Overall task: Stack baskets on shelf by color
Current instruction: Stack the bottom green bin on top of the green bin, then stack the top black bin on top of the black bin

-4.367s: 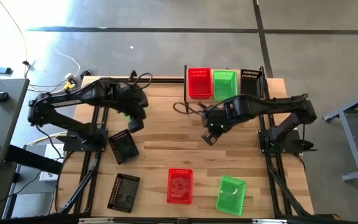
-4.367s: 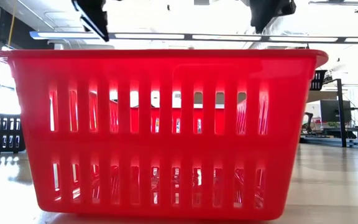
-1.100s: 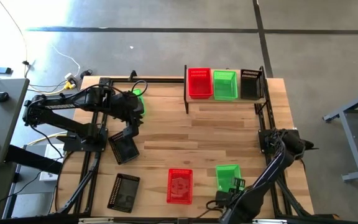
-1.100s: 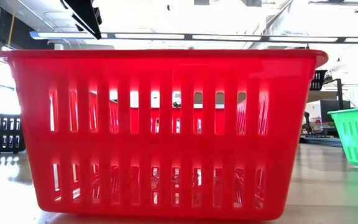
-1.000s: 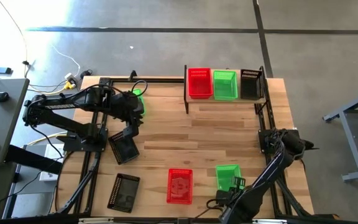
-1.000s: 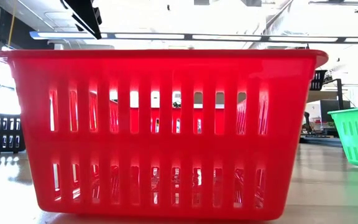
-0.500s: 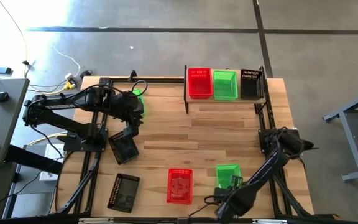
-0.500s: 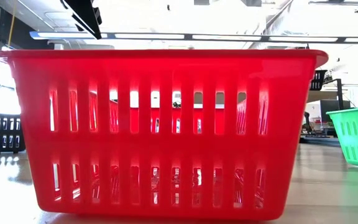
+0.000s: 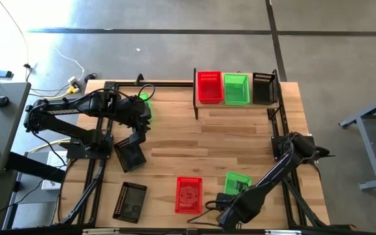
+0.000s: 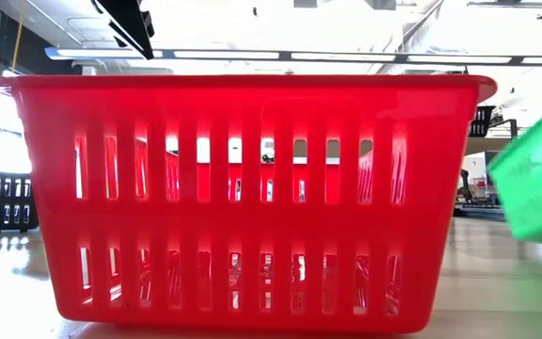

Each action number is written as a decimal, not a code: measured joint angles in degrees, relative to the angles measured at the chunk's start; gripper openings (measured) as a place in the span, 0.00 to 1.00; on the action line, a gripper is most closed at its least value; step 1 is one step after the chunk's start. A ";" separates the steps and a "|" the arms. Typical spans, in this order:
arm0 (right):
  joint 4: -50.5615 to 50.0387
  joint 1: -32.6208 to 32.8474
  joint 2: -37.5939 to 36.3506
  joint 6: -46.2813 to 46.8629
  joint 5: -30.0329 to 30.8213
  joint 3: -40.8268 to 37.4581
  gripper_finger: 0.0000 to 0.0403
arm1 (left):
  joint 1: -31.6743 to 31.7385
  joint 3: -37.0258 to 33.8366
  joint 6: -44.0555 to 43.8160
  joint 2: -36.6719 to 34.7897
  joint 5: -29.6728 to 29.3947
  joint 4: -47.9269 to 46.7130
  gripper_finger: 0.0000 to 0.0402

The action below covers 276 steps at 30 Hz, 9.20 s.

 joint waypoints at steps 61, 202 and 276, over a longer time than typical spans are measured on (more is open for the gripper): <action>-15.16 -60.16 -30.78 -73.13 22.27 1.59 0.00 | 4.55 0.00 -5.01 -0.02 -4.93 -0.02 0.25; -14.68 -43.44 -24.15 -57.54 12.08 10.42 0.31 | -45.66 -14.91 -120.46 15.40 -2.00 -18.15 0.25; 9.50 -43.37 -24.15 -78.59 -3.62 10.40 0.31 | -20.29 -7.92 -98.49 11.96 -22.44 -5.87 0.00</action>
